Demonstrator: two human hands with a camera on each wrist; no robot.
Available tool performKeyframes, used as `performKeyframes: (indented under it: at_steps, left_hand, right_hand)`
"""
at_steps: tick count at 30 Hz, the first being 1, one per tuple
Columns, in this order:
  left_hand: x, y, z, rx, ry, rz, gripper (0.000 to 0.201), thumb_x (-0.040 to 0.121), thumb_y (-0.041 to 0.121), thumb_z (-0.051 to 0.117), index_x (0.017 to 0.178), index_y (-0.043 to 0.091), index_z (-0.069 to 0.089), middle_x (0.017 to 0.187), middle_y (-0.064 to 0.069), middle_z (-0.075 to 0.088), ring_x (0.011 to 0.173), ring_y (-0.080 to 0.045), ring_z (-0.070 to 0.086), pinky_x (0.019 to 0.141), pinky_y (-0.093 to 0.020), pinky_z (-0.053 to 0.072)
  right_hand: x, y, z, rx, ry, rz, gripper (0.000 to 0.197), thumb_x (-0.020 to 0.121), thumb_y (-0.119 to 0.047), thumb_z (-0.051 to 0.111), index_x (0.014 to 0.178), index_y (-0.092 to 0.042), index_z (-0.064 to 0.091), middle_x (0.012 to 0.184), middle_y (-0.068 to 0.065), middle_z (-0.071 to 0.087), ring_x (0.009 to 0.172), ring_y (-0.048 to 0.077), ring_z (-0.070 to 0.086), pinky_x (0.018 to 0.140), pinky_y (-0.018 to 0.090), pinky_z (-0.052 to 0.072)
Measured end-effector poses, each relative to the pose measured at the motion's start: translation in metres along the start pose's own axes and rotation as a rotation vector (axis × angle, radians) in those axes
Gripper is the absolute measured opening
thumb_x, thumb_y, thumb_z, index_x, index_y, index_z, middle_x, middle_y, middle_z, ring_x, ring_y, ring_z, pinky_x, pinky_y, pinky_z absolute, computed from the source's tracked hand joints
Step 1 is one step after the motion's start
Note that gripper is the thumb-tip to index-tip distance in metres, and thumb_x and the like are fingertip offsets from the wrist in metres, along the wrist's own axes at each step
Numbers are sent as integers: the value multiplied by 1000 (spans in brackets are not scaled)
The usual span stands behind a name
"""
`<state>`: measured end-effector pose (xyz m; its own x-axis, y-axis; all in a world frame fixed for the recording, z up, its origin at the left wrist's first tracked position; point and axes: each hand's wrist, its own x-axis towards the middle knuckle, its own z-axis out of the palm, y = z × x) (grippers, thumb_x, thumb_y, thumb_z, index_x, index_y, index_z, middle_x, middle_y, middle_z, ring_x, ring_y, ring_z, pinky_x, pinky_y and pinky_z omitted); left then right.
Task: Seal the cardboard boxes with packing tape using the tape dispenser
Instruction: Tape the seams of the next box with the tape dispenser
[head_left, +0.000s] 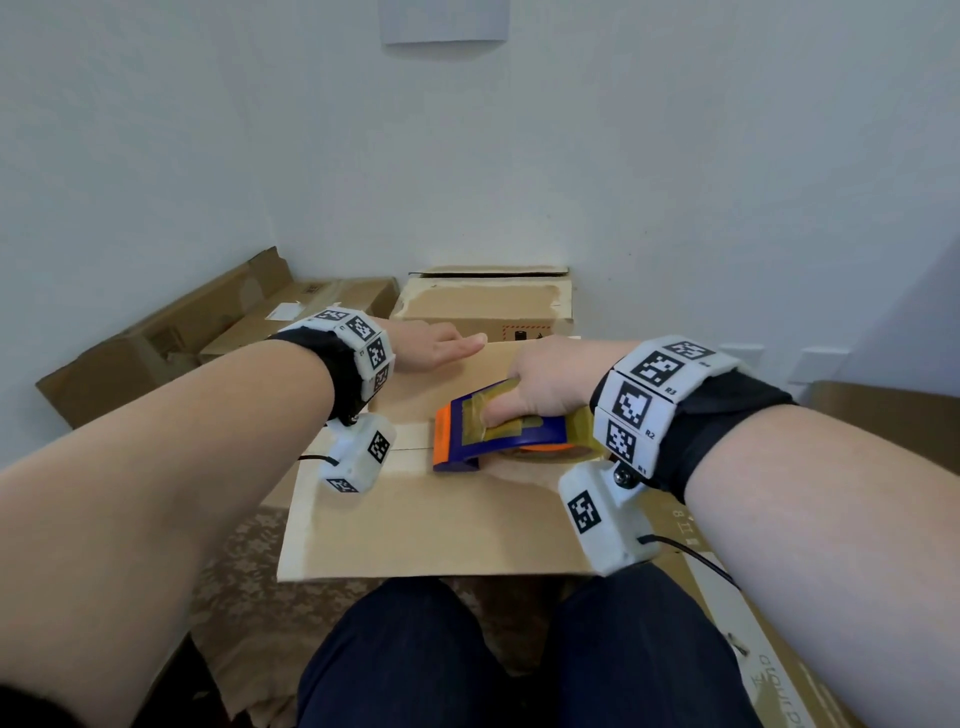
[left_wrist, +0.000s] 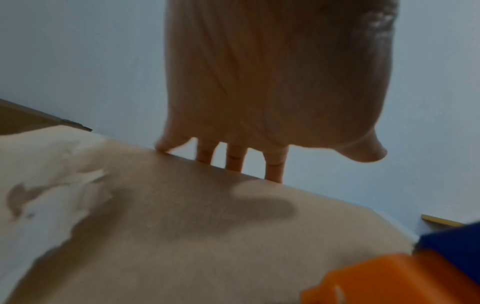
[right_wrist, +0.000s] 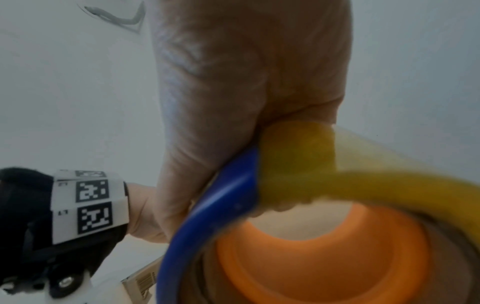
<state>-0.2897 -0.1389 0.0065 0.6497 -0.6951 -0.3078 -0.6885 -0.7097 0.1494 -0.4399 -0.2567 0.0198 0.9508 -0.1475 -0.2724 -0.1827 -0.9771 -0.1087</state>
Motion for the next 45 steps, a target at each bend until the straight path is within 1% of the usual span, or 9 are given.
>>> performKeyframes:
  at_steps: [2,6,12,15,22,31,36,40,45]
  left_hand:
    - [-6,10,1,-20,43,-4,102,66,90,8,122,13,46,135,-8,50,113,-21,49,104,-40,35]
    - [4,9,5,-130,31,-89,84,91,69,11,146,7,26,150,-6,32,138,-23,31,115,-40,20]
    - [8,-17,5,-182,-59,-21,106,60,97,4,149,42,21,158,5,18,147,-18,13,119,-47,5]
    - [-11,-14,1,-210,-61,1,108,65,90,7,152,27,15,159,3,14,147,-17,9,120,-43,3]
    - [-30,-17,3,-160,-38,-84,58,103,43,8,152,12,13,160,-4,11,147,-18,7,108,-20,1]
    - [-28,-32,6,-265,-19,-45,69,97,57,11,153,15,13,160,0,11,147,-14,9,119,-31,2]
    - [-26,-38,8,-310,14,-87,86,79,83,11,144,33,39,151,3,35,139,-20,31,118,-38,13]
    - [-25,-41,10,-317,33,-71,78,83,78,3,137,42,46,146,6,43,135,-20,38,117,-42,16]
    - [-20,-46,11,-256,42,-42,121,41,103,-2,135,44,48,146,6,45,134,-20,39,117,-45,18]
  right_hand:
    - [0,-1,0,0,3,2,53,79,-69,54,77,-16,55,76,3,56,78,22,55,69,32,43]
    - [1,-4,0,10,6,0,60,78,-70,53,96,-14,65,87,4,63,87,23,59,77,33,48]
    - [6,-18,-2,9,16,-46,59,77,-69,55,97,-14,65,89,6,66,87,24,61,86,37,50]
    - [12,-32,3,46,5,-90,56,79,-66,55,99,-14,66,91,6,67,87,25,62,86,40,50]
    - [27,-57,12,75,13,-173,53,79,-64,55,103,-17,64,92,4,66,88,26,61,87,41,50]
    - [33,-63,11,96,-4,-154,59,73,-67,54,105,-19,65,96,5,67,89,26,62,87,41,50]
    - [28,-61,12,136,1,-177,60,70,-66,55,110,-21,61,98,3,67,91,24,61,88,40,50]
    - [14,-52,4,201,-51,-240,47,81,-59,57,113,-24,60,104,2,67,96,22,61,94,39,47]
    - [-4,-28,-5,248,-113,-183,34,86,-56,56,103,-28,63,100,-1,69,93,17,63,95,33,46]
